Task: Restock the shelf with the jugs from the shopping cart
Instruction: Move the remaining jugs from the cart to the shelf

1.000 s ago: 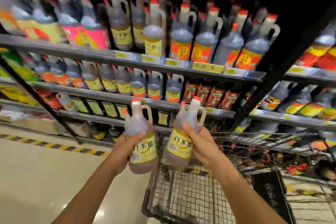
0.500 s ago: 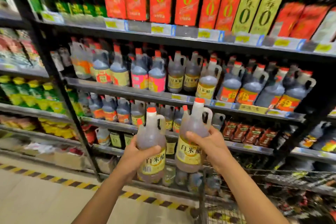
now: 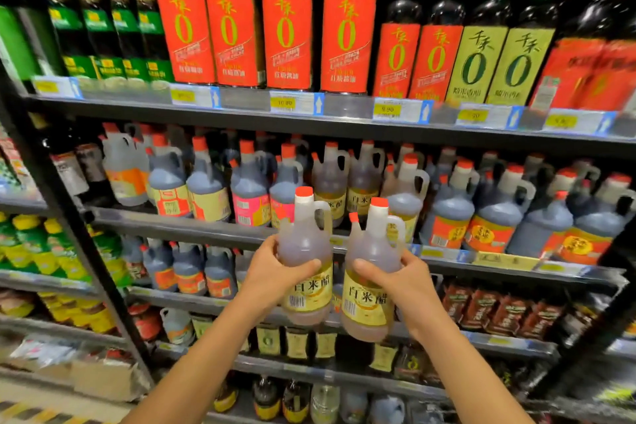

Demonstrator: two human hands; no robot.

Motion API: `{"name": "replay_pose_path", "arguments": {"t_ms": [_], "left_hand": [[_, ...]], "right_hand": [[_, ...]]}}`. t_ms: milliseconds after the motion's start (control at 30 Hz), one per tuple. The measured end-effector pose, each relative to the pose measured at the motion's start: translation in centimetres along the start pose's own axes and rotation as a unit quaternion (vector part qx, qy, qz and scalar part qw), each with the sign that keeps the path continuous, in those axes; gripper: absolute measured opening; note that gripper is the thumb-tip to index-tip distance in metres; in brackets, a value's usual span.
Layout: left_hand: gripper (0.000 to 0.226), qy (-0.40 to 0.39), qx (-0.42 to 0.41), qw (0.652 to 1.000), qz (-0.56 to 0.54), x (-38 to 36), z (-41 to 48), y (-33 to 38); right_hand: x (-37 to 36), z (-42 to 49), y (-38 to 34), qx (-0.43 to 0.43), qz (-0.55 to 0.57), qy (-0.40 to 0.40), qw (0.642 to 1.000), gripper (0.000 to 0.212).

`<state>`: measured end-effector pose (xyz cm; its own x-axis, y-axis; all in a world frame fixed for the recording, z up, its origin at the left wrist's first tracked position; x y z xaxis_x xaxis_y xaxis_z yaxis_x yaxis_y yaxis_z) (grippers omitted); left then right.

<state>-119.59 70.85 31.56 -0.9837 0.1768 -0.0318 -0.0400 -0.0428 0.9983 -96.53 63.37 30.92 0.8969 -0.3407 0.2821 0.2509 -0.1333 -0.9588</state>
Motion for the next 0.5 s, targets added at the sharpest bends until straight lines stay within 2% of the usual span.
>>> {"name": "replay_pose_path", "arguments": {"t_ms": [133, 267, 500], "left_hand": [[0.057, -0.004, -0.053, 0.999, -0.006, -1.8, 4.4, 1.6], [0.066, -0.002, -0.094, 0.996, -0.006, -2.8, 7.4, 2.2], [0.06, 0.018, -0.144, 0.989, 0.027, -4.6, 9.6, 3.4]], "right_hand": [[0.8, 4.0, 0.0, 0.007, 0.019, 0.013, 1.0, 0.086], [1.6, 6.3, -0.1, 0.015, 0.028, 0.019, 0.999, 0.086], [2.1, 8.8, 0.2, 0.009, 0.033, 0.033, 0.999, 0.058]]}}
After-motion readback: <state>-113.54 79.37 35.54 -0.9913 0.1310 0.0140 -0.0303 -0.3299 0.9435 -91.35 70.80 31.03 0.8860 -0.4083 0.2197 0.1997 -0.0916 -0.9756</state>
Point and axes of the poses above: each hand's wrist, its own z-axis towards the middle knuckle, its own x-axis out of the back of the hand, y = z × x, the point moved 6 cm from there along z, towards the middle knuckle, and after that the axes turned 14 degrees about -z, right-handed, at the moved point
